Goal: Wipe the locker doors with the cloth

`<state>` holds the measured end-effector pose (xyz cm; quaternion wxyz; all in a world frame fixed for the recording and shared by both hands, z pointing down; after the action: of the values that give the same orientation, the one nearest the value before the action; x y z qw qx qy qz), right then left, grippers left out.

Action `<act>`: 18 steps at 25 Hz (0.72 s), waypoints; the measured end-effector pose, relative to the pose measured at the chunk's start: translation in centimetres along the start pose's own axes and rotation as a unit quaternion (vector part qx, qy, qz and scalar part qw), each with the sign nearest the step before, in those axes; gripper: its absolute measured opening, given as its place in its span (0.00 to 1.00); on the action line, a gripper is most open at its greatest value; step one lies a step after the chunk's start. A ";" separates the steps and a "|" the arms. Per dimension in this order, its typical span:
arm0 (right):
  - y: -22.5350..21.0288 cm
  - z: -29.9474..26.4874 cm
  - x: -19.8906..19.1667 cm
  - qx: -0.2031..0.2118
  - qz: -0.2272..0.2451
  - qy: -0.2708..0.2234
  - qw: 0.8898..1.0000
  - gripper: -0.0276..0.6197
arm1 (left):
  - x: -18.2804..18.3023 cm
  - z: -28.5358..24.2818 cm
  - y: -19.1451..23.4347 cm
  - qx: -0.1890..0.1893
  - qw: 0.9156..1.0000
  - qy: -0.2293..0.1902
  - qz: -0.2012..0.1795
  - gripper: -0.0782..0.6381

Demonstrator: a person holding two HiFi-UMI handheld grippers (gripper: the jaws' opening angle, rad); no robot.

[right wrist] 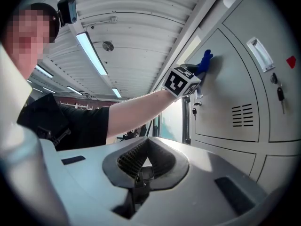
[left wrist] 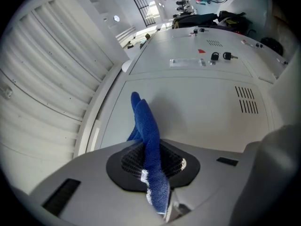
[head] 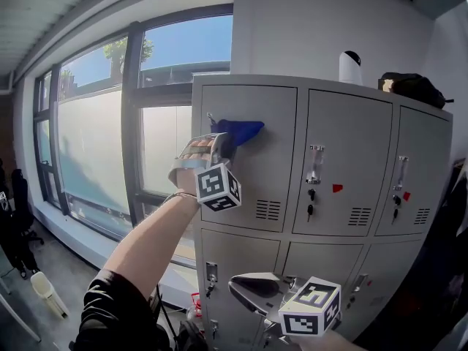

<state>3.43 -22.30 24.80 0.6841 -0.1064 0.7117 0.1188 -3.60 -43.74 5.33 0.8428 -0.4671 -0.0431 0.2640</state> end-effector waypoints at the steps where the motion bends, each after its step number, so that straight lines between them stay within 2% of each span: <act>1: 0.1 -0.1 -0.1 0.001 0.001 0.000 1.000 0.05 | -1.1 0.0 0.4 0.005 1.000 0.013 0.006 0.19; 4: 0.1 -0.2 -0.5 0.004 -0.002 0.002 1.000 0.05 | -3.7 -0.2 0.8 0.008 0.999 0.039 0.018 0.19; 6: 0.0 -0.1 -0.5 0.004 -0.004 0.005 1.000 0.05 | -3.8 -0.2 0.1 0.000 0.999 0.035 0.012 0.19; 11: -0.1 0.2 -0.5 0.004 -0.012 0.001 1.000 0.05 | 0.4 0.6 -2.9 -0.030 0.999 -0.014 -0.004 0.19; 15: 0.0 0.8 0.1 0.008 -0.014 -0.001 1.000 0.05 | 4.3 1.0 -4.8 -0.045 0.998 -0.048 0.004 0.19; 18: 0.4 1.0 1.3 0.021 -0.012 -0.010 1.000 0.05 | 5.8 1.1 -5.5 -0.049 0.997 -0.060 0.004 0.19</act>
<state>4.24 -21.61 23.47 0.6949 -0.0995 0.7056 0.0969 3.22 -42.45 9.43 0.8136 -0.4917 -0.1045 0.2923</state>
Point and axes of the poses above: the fingertips, and each gripper's own axes: z backward along the fingers, y to its left, x out of its top, the point moved 8 cm from there along z, backward along the fingers, and after that the axes turned 11 degrees about x, right-handed, at the moved point
